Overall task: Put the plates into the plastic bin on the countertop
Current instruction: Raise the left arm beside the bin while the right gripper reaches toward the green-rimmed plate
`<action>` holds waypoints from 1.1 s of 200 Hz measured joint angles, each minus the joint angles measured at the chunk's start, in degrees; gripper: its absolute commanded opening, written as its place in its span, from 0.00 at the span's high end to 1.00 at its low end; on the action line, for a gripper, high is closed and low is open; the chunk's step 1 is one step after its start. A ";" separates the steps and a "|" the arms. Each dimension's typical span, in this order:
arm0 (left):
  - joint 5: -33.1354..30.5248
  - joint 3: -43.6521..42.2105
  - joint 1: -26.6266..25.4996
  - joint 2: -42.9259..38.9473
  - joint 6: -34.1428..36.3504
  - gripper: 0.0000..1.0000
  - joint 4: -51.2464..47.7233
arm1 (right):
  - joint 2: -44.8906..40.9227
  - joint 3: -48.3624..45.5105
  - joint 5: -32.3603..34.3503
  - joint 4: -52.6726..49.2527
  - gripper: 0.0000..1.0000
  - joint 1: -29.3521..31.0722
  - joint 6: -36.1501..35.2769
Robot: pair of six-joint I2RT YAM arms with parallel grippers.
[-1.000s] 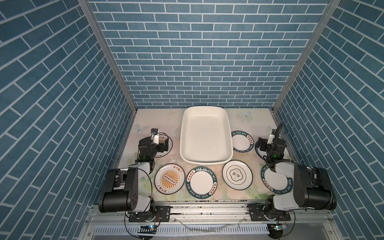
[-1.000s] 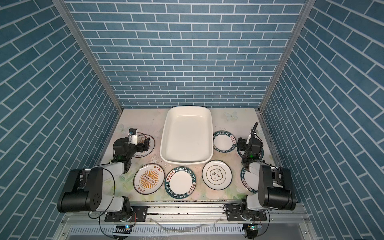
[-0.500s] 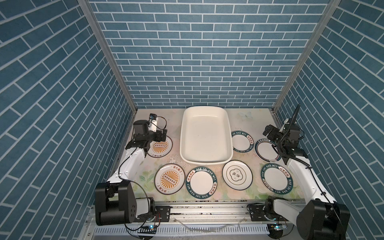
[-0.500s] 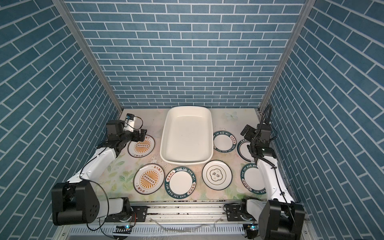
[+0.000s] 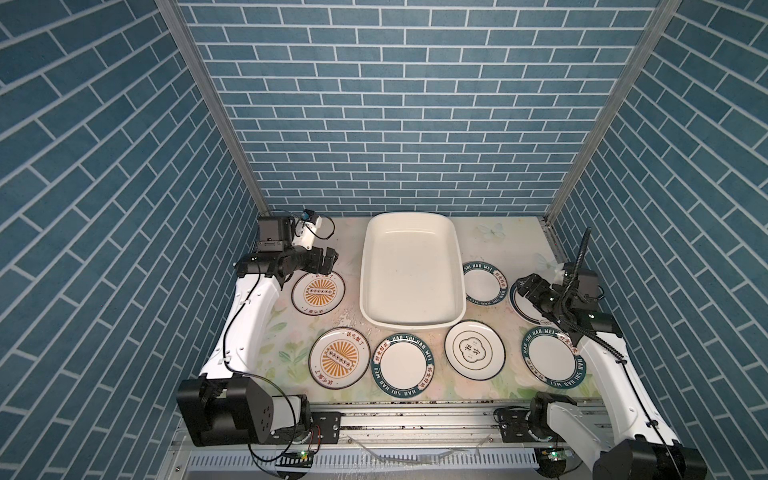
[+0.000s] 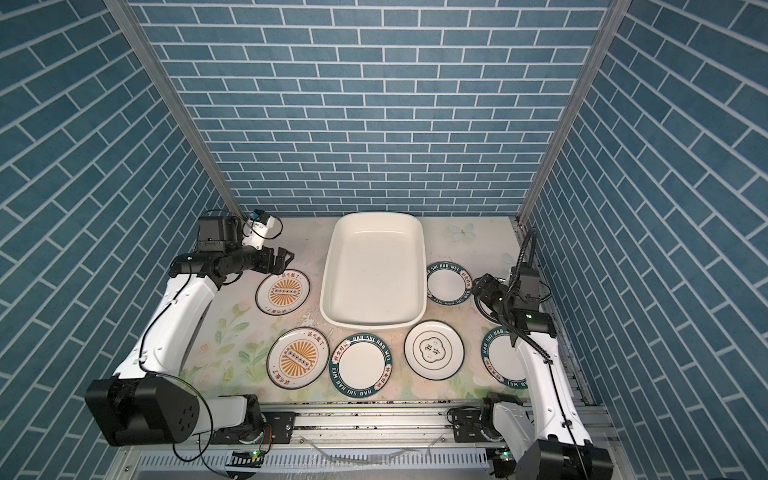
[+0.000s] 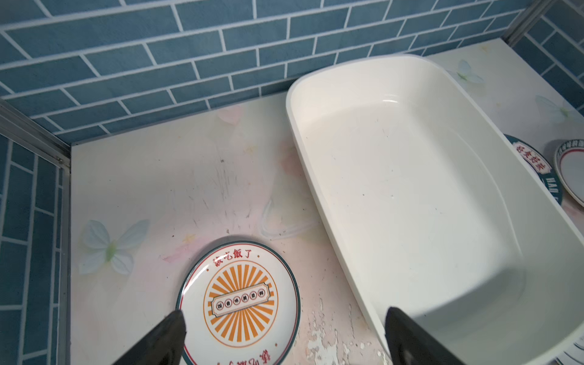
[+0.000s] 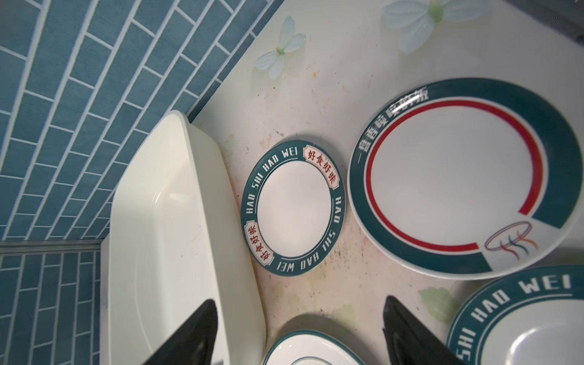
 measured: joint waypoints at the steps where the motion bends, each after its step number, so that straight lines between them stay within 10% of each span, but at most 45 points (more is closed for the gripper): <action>1: 0.02 0.09 -0.04 0.00 0.04 0.01 -0.15 | -0.04 -0.02 -0.09 -0.02 0.19 0.00 0.07; 220: 9.64 24.22 -7.39 15.96 -1.64 0.00 -17.44 | 14.19 -11.58 -14.36 12.33 0.31 0.04 10.45</action>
